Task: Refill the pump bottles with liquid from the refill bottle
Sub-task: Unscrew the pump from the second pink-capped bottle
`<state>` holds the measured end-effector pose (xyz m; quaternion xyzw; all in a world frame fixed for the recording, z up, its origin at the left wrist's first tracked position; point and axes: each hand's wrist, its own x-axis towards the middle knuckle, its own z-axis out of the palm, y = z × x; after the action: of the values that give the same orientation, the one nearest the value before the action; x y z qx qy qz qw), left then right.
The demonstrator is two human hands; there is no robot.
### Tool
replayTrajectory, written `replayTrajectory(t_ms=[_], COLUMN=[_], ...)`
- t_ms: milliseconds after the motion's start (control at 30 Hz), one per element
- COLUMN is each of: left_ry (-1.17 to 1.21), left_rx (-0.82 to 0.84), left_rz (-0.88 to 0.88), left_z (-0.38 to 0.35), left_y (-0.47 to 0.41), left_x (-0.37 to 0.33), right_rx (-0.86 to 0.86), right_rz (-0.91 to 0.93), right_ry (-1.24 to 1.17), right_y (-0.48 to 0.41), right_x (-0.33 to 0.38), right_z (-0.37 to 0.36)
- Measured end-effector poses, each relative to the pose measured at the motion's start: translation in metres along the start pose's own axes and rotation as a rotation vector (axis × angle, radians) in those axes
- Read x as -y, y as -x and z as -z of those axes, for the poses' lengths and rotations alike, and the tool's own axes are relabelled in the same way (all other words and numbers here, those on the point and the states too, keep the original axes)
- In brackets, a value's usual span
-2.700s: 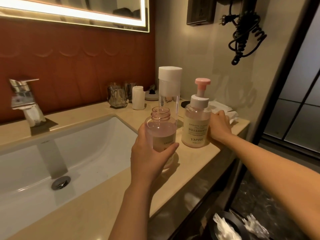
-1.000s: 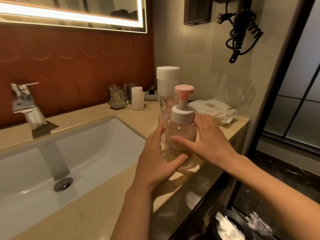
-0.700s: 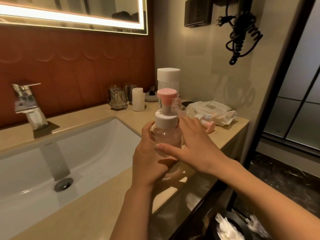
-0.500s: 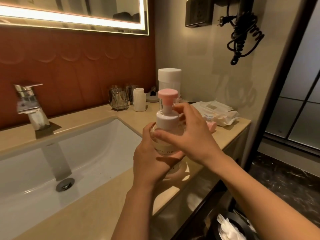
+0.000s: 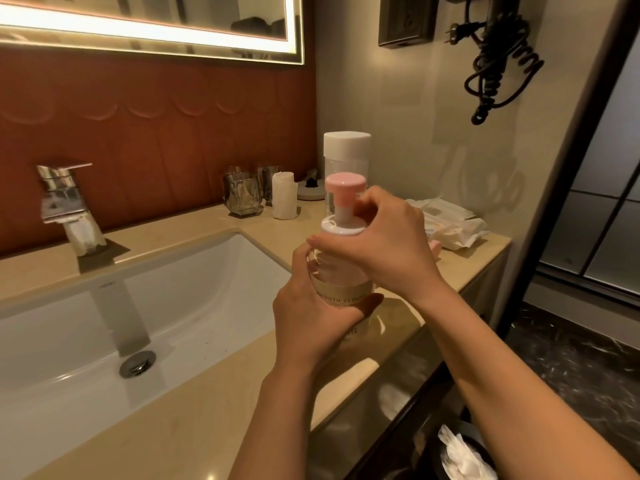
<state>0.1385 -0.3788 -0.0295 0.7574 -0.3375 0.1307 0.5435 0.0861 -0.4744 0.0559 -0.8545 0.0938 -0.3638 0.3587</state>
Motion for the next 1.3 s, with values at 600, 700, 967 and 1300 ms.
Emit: replayTrajectory(t_ms=[600,700,967,1300], left_ry=[0.020,0.024,0.033,0.070], left_rx=[0.008,0.015,0.013,0.021], left_rz=[-0.014,0.011,0.016,0.035], left_z=[0.000,0.000,0.000,-0.001], left_y=[0.002,0.000,0.001,0.001], left_x=[-0.001,-0.003,0.000,-0.002], right_rx=[0.167,0.131,0.007,0.162], right_rz=[0.024,0.041,-0.040,0.018], right_ry=[-0.315,-0.256,-0.262,-0.217], right_y=[0.007,0.008,0.006,0.001], right_x=[-0.015,-0.013,-0.014,-0.013], right_z=[-0.008,-0.011,-0.010,-0.006])
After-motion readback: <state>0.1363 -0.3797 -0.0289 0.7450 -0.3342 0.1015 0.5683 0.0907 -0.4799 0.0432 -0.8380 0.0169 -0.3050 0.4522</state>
